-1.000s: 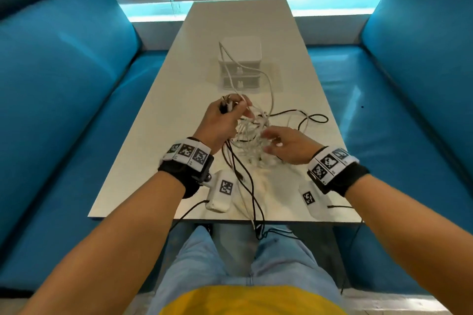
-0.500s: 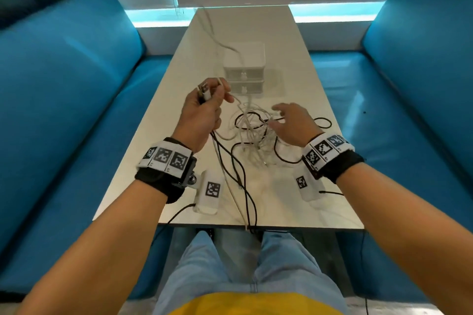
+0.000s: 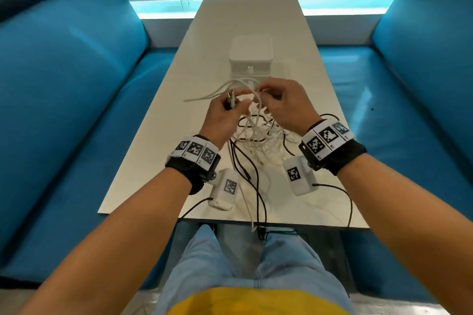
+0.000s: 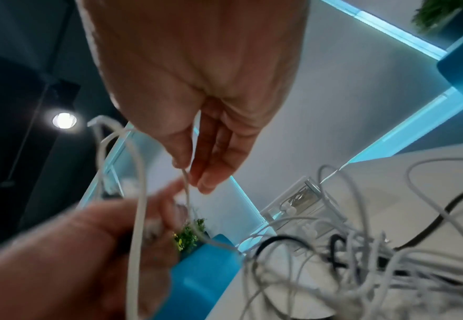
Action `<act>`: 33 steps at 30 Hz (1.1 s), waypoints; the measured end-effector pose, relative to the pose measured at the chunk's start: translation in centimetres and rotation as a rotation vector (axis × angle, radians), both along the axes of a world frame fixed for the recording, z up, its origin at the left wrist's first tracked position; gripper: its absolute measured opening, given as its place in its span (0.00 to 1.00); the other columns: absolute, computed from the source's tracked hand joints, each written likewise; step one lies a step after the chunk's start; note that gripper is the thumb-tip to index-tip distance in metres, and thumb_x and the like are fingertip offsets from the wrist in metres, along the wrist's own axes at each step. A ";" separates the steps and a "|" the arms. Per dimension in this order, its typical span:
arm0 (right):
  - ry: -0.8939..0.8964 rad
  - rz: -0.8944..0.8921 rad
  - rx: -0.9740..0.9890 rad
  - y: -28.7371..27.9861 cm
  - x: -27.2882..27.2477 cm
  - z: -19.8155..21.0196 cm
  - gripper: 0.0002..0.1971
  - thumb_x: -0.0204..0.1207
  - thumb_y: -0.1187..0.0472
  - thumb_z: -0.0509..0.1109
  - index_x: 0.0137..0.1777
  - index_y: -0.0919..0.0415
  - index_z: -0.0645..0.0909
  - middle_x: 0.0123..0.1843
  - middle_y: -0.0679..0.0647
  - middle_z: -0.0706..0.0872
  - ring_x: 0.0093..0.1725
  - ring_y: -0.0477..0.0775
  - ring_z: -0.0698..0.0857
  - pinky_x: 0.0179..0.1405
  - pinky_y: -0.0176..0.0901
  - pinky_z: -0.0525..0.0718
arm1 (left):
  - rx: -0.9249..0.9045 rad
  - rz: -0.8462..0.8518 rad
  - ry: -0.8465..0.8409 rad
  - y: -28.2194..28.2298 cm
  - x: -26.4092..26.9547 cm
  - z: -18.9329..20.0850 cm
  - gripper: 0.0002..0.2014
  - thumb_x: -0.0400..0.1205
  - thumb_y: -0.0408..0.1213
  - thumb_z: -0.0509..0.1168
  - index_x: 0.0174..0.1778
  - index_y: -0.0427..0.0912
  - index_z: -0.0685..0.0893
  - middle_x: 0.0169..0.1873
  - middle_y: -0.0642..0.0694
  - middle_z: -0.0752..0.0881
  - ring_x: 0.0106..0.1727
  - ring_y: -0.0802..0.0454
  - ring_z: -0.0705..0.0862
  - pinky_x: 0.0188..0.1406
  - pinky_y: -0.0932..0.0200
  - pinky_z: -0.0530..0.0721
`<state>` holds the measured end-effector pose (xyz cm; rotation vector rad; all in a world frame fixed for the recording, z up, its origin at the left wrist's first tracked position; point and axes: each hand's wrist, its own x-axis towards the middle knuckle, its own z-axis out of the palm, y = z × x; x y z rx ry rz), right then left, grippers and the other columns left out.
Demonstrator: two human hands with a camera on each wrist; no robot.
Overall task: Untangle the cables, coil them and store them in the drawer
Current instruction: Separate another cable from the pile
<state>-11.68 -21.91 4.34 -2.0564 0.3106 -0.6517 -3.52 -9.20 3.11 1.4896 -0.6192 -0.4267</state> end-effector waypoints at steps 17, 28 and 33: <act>0.572 0.140 -0.311 -1.2 -1.7 -6.5 0.20 0.80 0.61 0.67 0.72 0.54 0.78 0.68 0.58 0.82 0.66 0.58 0.81 0.64 0.43 0.76 | 0.135 0.055 0.001 0.4 1.4 -2.6 0.08 0.82 0.25 0.62 0.43 0.30 0.87 0.29 0.50 0.82 0.21 0.66 0.75 0.29 0.74 0.73; 0.348 -0.016 0.192 -3.2 -3.9 -0.2 0.11 0.83 0.56 0.64 0.58 0.57 0.86 0.53 0.53 0.90 0.52 0.48 0.87 0.50 0.38 0.80 | 0.169 -0.139 -0.165 1.0 -0.2 -0.4 0.07 0.82 0.28 0.66 0.43 0.29 0.87 0.39 0.48 0.89 0.42 0.59 0.87 0.49 0.66 0.82; 0.412 0.081 0.067 -1.2 -9.6 2.2 0.08 0.78 0.54 0.71 0.51 0.56 0.88 0.37 0.53 0.91 0.35 0.42 0.87 0.36 0.28 0.81 | 0.303 -0.239 -0.358 -1.8 -3.2 -1.0 0.08 0.77 0.33 0.68 0.37 0.51 0.89 0.37 0.52 0.90 0.42 0.51 0.86 0.53 0.44 0.85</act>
